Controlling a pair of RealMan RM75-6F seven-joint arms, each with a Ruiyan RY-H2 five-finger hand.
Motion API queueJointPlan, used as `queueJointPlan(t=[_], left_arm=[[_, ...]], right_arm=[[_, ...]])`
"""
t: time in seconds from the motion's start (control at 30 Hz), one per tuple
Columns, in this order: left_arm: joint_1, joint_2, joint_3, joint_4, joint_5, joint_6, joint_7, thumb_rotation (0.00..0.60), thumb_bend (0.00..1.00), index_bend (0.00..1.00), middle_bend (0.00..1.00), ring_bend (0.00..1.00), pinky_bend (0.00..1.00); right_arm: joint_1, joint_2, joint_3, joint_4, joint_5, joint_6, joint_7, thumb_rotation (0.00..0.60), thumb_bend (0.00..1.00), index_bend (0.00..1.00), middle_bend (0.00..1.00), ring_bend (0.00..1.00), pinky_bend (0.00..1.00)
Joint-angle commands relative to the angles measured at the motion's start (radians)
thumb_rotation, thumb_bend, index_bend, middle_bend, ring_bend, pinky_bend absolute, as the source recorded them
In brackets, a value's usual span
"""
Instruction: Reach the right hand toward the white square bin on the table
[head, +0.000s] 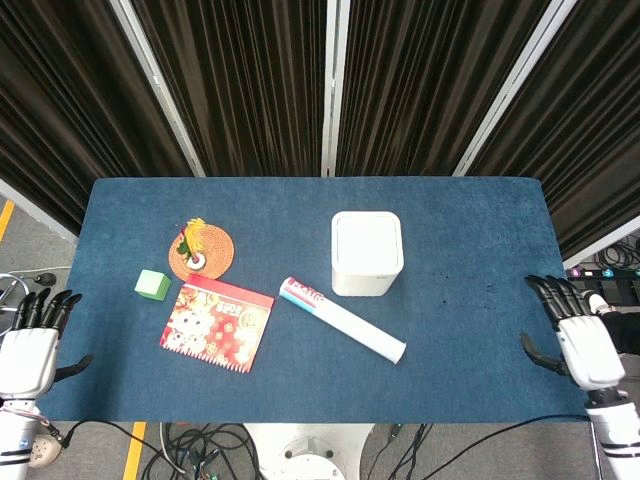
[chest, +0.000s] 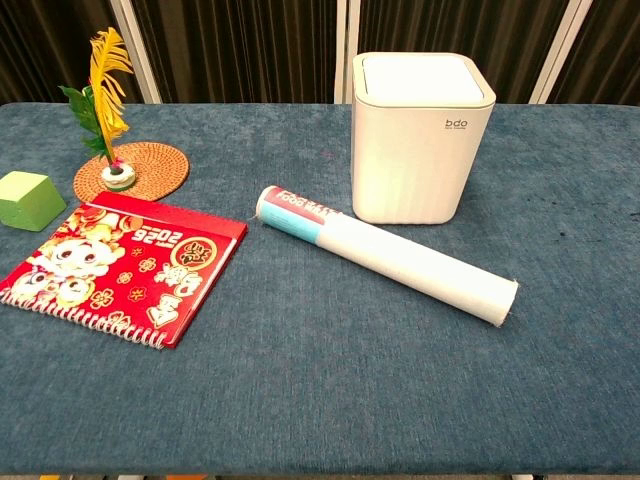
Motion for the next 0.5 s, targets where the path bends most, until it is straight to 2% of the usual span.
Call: queueJointPlan(t=[0.03, 0.13, 0.3, 0.5], left_arm=[[-0.007, -0.002, -0.004, 0.001, 0.001, -0.006, 0.000, 0.600, 0.00, 0.15, 0.11, 0.02, 0.02], [-0.010, -0.001, -0.007, 0.001, 0.000, -0.008, 0.000, 0.600, 0.00, 0.15, 0.11, 0.02, 0.02], [-0.018, 0.002, -0.012, 0.000, 0.001, -0.013, 0.001, 0.600, 0.00, 0.15, 0.11, 0.02, 0.02], [-0.023, 0.002, -0.015, 0.013, -0.005, -0.023, -0.012, 0.600, 0.00, 0.15, 0.11, 0.02, 0.02]], right_arm=[[0.106, 0.016, 0.029, -0.036, -0.041, -0.102, 0.007, 0.600, 0.32, 0.05, 0.10, 0.00, 0.00], [0.205, 0.015, 0.077, -0.073, -0.031, -0.205, -0.031, 0.600, 0.32, 0.07, 0.11, 0.00, 0.00], [0.382, -0.028, 0.157, -0.107, 0.053, -0.417, -0.089, 0.600, 0.29, 0.12, 0.13, 0.00, 0.00], [0.512, -0.122, 0.194, -0.068, 0.159, -0.571, -0.184, 0.600, 0.26, 0.20, 0.18, 0.00, 0.00]])
